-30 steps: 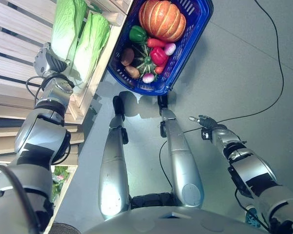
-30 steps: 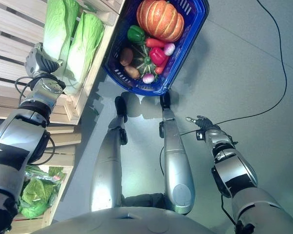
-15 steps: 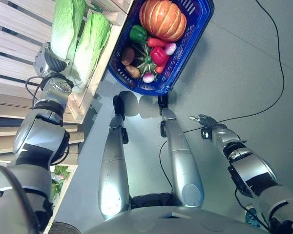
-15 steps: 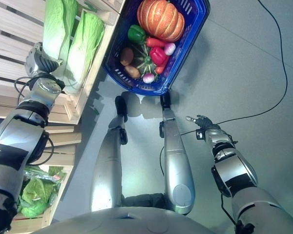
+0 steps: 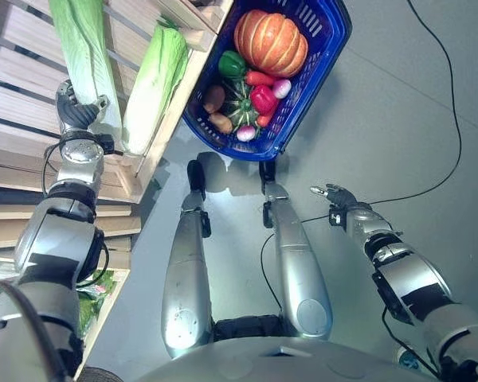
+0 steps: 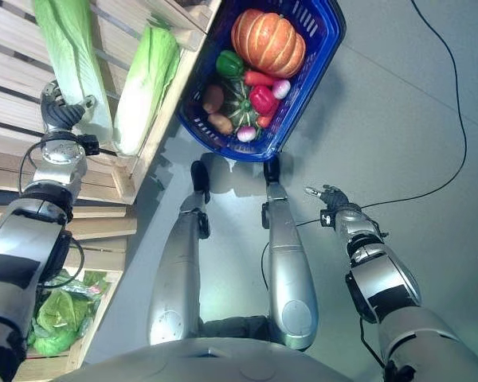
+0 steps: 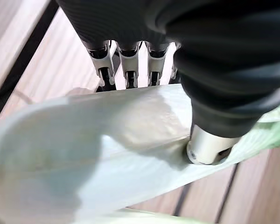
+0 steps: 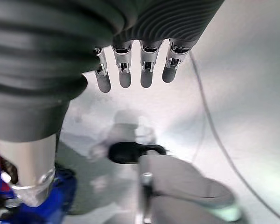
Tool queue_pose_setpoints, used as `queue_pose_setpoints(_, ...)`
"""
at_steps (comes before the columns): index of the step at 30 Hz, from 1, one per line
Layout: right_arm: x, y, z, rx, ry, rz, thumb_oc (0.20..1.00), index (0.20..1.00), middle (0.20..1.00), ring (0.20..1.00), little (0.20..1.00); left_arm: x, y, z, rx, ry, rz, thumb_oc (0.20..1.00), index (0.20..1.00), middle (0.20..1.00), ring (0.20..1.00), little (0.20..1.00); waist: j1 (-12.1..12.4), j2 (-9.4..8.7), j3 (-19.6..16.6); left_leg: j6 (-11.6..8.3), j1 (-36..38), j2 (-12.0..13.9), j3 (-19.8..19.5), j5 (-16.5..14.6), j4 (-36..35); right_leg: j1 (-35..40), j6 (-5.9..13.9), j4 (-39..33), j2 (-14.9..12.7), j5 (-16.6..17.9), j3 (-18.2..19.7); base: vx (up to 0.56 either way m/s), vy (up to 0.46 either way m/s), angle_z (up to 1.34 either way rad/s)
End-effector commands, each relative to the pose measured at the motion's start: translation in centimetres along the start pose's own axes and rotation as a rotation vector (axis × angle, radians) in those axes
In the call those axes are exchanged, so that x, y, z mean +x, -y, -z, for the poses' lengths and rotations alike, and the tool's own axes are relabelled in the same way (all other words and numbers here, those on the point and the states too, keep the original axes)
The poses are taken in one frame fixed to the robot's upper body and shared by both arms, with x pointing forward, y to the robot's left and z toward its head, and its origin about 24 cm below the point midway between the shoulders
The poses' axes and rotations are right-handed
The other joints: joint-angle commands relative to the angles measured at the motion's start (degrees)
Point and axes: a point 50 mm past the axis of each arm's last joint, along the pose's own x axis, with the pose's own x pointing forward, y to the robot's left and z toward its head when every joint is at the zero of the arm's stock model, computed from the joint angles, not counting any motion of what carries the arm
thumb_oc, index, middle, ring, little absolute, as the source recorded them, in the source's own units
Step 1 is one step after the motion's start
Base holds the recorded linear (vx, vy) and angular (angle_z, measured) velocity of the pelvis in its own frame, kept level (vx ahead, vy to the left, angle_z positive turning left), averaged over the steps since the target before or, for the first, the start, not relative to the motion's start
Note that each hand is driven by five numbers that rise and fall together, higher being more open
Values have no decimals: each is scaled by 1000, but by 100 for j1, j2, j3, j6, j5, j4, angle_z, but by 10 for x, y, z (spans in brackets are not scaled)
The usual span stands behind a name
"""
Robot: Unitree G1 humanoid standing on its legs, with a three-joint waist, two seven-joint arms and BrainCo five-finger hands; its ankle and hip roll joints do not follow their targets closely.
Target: Pick up fruits and vegetables into the basket
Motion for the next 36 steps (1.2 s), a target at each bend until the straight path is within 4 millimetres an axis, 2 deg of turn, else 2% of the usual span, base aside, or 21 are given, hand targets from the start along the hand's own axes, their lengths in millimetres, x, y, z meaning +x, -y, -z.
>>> queue_pose_setpoints(1,-7,28,13,82,64,98,1000,1000,1000,1000,1000,-15,27,-12,-196,131,81,200,200,200,200,200,109,61,-173,122,-31,-325,45,-289,87,273,29,-142,192,-171,-315,-7,-35,0)
queue_pose_setpoints(4,-8,27,-1,135,150,110,1000,1000,1000,1000,1000,-25,33,-16,-217,190,108,200,200,200,200,200,165,86,-173,135,7,-336,30,-282,31,322,32,-188,191,-162,-331,-16,-50,3)
queue_pose_setpoints(7,-11,23,-23,205,265,108,1000,1000,1000,1000,1000,-36,38,-18,-232,250,138,200,200,200,200,200,230,110,-173,145,51,-357,4,-284,-14,380,31,-219,181,-164,-368,-10,-41,8)
queue_pose_setpoints(13,-26,8,-63,295,488,60,1000,1000,1000,1000,1000,-58,52,-26,-182,377,221,200,200,200,200,200,268,153,-173,152,169,-377,-5,-303,-87,500,41,-263,159,-185,-409,0,0,0)
queue_pose_setpoints(23,-52,-9,-101,364,707,-89,1000,1000,1000,1000,1000,-77,65,-53,-25,595,362,200,200,200,200,200,246,212,-173,150,251,-369,50,-202,-241,575,73,-377,103,-111,-482,-1,0,0)
queue_pose_setpoints(36,-84,-45,-126,361,824,-379,1000,1000,1000,1000,1000,-105,83,-83,152,863,510,200,200,200,200,200,207,220,-173,154,334,-330,134,-172,-357,632,131,-475,64,-79,-486,0,0,0)
